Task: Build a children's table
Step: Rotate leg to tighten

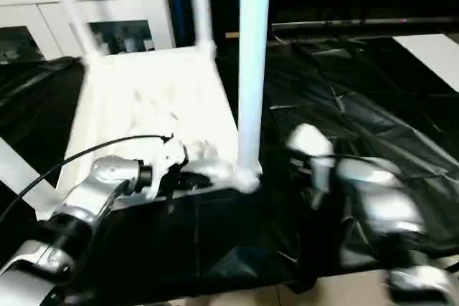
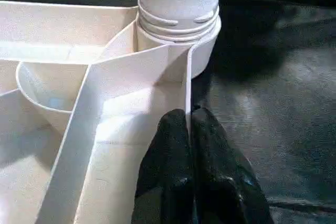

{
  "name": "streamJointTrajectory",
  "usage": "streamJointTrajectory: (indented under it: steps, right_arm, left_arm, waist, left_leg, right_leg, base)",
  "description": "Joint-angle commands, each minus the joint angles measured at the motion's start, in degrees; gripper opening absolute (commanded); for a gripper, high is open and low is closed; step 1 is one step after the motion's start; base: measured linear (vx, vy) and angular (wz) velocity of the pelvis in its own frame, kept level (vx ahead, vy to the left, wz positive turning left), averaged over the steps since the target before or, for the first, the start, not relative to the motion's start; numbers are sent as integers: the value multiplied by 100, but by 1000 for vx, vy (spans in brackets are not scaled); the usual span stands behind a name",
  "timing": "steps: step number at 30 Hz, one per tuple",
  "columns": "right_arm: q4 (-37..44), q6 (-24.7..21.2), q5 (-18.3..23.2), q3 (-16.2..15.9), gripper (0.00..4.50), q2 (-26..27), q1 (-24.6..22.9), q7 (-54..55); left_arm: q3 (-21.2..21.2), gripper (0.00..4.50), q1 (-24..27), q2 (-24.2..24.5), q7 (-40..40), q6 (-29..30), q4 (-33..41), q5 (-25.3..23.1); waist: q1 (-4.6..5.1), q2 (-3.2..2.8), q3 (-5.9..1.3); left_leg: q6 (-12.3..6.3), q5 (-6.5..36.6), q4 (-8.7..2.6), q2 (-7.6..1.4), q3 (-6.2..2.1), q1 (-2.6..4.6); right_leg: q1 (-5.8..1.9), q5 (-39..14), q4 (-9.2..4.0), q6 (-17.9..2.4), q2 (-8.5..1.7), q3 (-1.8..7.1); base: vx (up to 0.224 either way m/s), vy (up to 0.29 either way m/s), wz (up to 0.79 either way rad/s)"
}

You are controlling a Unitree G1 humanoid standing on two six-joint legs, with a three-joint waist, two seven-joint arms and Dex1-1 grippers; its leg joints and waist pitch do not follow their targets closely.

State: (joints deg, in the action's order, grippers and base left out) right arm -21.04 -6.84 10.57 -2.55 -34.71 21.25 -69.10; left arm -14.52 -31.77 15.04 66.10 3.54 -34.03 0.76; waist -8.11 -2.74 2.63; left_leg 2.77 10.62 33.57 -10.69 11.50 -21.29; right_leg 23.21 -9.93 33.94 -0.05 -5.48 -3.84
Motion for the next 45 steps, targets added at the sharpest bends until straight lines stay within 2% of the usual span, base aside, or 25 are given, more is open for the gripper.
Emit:
streamJointTrajectory:
  steps: [1, 2, 5, 6, 7, 8, 11, 13, 14, 15, 16, 17, 18, 19, 20, 21, 23, 26, 27, 29, 31, 33, 35, 37, 45]
  right_arm:
    - [214, -106, 142, 97, 352, -70, -43, -142]
    - [305, -180, 213, 122, 361, -128, -103, -198]
    - [534, -413, 410, 301, 361, -182, -222, -96]
    - [558, -445, 425, 332, 363, -176, -234, -47]
    - [661, -575, 482, 457, 363, -149, -285, 152]
    - [804, -743, 527, 624, 363, -78, -351, 470]
    - [1075, -1073, 512, 883, 363, 127, -461, 1248]
    - [1378, -1249, 436, 1023, 363, 371, -586, 1844]
    - [1606, -1490, 397, 1133, 363, 581, -686, 2324]
    - [1731, -1478, 333, 1162, 363, 710, -750, 2544]
    - [2029, -1522, 229, 1253, 363, 1070, -899, 3097]
    - [2167, -1535, 199, 1290, 363, 1233, -972, 3315]
    - [2270, -1557, 152, 1335, 363, 1412, -1019, 3573]
    - [2415, -1585, 135, 1379, 380, 1666, -1098, 3927]
    - [2477, -1580, 112, 1381, 396, 1775, -1144, 4074]
    - [2560, -1568, 90, 1392, 396, 1964, -1212, 4333]
    - [2673, -1526, 29, 1390, 409, 2248, -1336, 4748]
    - [2713, -1432, -126, 1320, 439, 2345, -1438, 4974]
    - [2737, -1436, -118, 1321, 439, 2376, -1455, 4989]
    - [2836, -1525, -55, 1262, 450, 2411, -1492, 4930]
    - [2967, -1683, 60, 1062, 450, 2380, -1548, 4723]
    - [3037, -1841, -62, 699, 450, 2263, -1630, 4591]
    - [3043, -1881, -91, 624, 450, 2242, -1653, 4579]
    - [3032, -1919, -68, 541, 450, 2253, -1676, 4573]
    - [3053, -2002, 28, 442, 450, 2195, -1742, 4515]
  left_arm:
    - [44, 0, 33, -74, 14, -36, 91, 221]
    - [91, 28, 21, -57, 13, -3, 90, 253]
    - [229, 28, 82, 22, 74, 200, 331, 413]
    - [266, 47, 106, 28, 61, 236, 402, 454]
    - [419, 63, 210, 54, 10, 377, 696, 622]
    - [718, 65, 361, 32, -253, 634, 1121, 864]
    - [1228, 80, 670, -54, -1091, 1021, 1817, 1003]
    - [1504, 109, 940, -216, -1763, 1074, 2224, 922]
    - [1693, 109, 1149, -362, -2209, 1155, 2516, 912]
    - [1787, 113, 1243, -479, -2486, 1070, 2615, 856]
    - [2000, 113, 1481, -773, -3050, 966, 2863, 817]
    - [2081, 127, 1593, -896, -3240, 940, 2975, 826]
    - [2141, 151, 1695, -1016, -3440, 798, 3067, 781]
    - [2255, 154, 1866, -1234, -3773, 675, 3254, 775]
    - [2295, 151, 1964, -1337, -3903, 652, 3347, 788]
    - [2333, 160, 2127, -1465, -4258, 637, 3475, 624]
    - [2278, 194, 2538, -1622, -4578, 546, 3691, 450]
    - [2266, 202, 2823, -1841, -4988, 482, 3818, 318]
    - [2257, 202, 2872, -1908, -5088, 424, 3849, 291]
    - [2222, 242, 2968, -2024, -5405, 219, 3932, 105]
    - [2257, 236, 3041, -2130, -5681, 45, 4015, 0]
    - [2235, 251, 3151, -2103, -5833, -100, 4097, -115]
    - [2212, 284, 3187, -2090, -5851, -97, 4118, -140]
    - [2131, 284, 3243, -2050, -5918, -97, 4106, -272]
    - [1903, 284, 3487, -1933, -6054, -101, 4231, -329]
  waist:
    - [24, 128, -342]
    - [33, 132, -340]
    - [30, 160, -342]
    - [20, 148, -349]
    - [28, 149, -355]
    - [34, 106, -370]
    - [83, 120, -352]
    - [115, 136, -319]
    - [150, 99, -324]
    - [172, 106, -317]
    - [190, 70, -323]
    - [267, 57, -305]
    - [268, 65, -317]
    - [289, -7, -326]
    - [341, 30, -288]
    - [352, 36, -295]
    - [373, 45, -284]
    - [425, 39, -285]
    - [436, 42, -279]
    - [424, 130, -311]
    - [418, 193, -316]
    - [405, 178, -321]
    - [409, 172, -324]
    - [410, 208, -320]
    - [317, 234, -292]
  left_leg:
    - [-533, 1182, -373, -278, -116, 61]
    - [-509, 1205, -378, -274, -116, 57]
    - [-489, 1153, -374, -275, -113, 61]
    - [-479, 1124, -371, -279, -120, 62]
    - [-472, 1048, -379, -297, -127, 55]
    - [-479, 947, -364, -296, -126, 48]
    - [-485, 901, -356, -288, -112, 38]
    - [-459, 1076, -362, -255, -103, 35]
    - [-389, 1128, -372, -257, -112, 49]
    - [-359, 1148, -381, -259, -113, 43]
    - [-336, 1158, -380, -242, -120, 41]
    - [-246, 1337, -413, -254, -123, 18]
    - [-222, 1389, -405, -230, -129, 37]
    - [-175, 1420, -428, -240, -149, 39]
    - [-126, 1594, -449, -247, -146, 16]
    - [-105, 1663, -446, -238, -149, 26]
    - [-96, 1736, -468, -242, -166, 28]
    - [-85, 1733, -469, -222, -163, 26]
    - [-81, 1709, -475, -225, -162, 18]
    - [-183, 1484, -459, -222, -166, -10]
    - [-259, 1350, -447, -240, -162, -16]
    - [-356, 1086, -435, -255, -166, -22]
    - [-373, 1004, -418, -259, -143, -7]
    - [-342, 1117, -429, -256, -144, -8]
    - [-151, 1506, -459, -262, -158, 24]
  right_leg:
    - [-275, -1589, -417, -1211, -342, 228]
    - [-271, -1717, -431, -1168, -337, 219]
    - [-262, -1763, -428, -1133, -330, 225]
    - [-267, -1726, -413, -1153, -340, 224]
    - [-272, -1587, -387, -1182, -331, 226]
    - [-270, -1382, -364, -1271, -332, 221]
    - [-261, -1021, -338, -1428, -286, 211]
    - [-260, -1452, -412, -1260, -296, 203]
    - [-259, -1675, -432, -1149, -287, 203]
    - [-255, -1758, -448, -1092, -284, 206]
    - [-250, -1824, -452, -1047, -272, 197]
    - [-236, -1931, -507, -897, -250, 185]
    - [-233, -2029, -517, -840, -242, 174]
    - [-220, -2000, -505, -793, -231, 187]
    - [-219, -2086, -551, -757, -237, 178]
    - [-219, -2160, -552, -715, -232, 176]
    - [-206, -2360, -575, -530, -238, 188]
    - [-195, -2471, -603, -365, -219, 192]
    - [-202, -2413, -610, -361, -214, 191]
    - [-228, -2120, -550, -380, -224, 200]
    - [-236, -1886, -537, -407, -219, 205]
    - [-251, -1424, -478, -548, -219, 203]
    - [-237, -1212, -469, -626, -218, 216]
    - [-248, -1281, -470, -640, -225, 219]
    - [-211, -1866, -524, -447, -240, 236]
  base:
    - [0, 0, 0]
    - [0, 0, 0]
    - [0, 0, 0]
    - [0, 0, 0]
    - [0, 0, 0]
    - [0, 0, 0]
    - [0, 0, 0]
    - [0, 0, 0]
    - [0, 0, 0]
    - [0, 0, 0]
    - [0, 0, 0]
    - [0, 0, 0]
    - [0, 0, 0]
    - [0, 0, 0]
    - [0, 0, 0]
    - [0, 0, 0]
    - [0, 0, 0]
    - [0, 0, 0]
    - [0, 0, 0]
    - [0, 0, 0]
    - [0, 0, 0]
    - [0, 0, 0]
    - [0, 0, 0]
    - [0, 0, 0]
    - [0, 0, 0]
